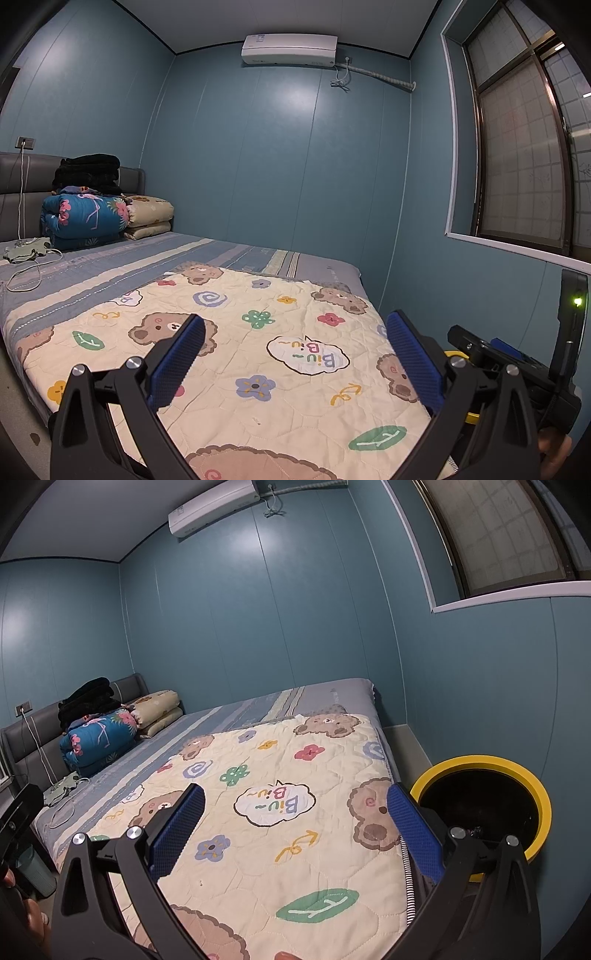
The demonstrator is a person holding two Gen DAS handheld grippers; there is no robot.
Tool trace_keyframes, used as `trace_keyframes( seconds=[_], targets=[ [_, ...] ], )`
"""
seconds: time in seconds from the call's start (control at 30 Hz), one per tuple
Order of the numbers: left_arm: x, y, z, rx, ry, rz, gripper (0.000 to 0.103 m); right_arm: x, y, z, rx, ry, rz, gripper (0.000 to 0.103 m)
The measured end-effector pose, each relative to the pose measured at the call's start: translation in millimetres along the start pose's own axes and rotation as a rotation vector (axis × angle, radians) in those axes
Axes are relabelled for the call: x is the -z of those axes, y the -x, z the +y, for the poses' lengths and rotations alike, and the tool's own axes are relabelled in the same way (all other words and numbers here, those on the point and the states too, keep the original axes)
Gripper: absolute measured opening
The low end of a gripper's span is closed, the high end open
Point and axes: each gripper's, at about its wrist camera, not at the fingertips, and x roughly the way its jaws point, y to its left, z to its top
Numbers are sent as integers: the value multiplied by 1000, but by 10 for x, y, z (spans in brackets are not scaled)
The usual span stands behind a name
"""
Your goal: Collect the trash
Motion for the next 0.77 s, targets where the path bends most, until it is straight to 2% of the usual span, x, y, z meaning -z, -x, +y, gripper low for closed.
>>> trace_keyframes(
  seconds=[0.47,0.77],
  targets=[
    [31,-22,-41,-2,-21,5,95,61,28,24,4,-17,14,95],
    [33,-33,-42,10,0,17,95,46,-11,4,4,-24,22,95]
  ],
)
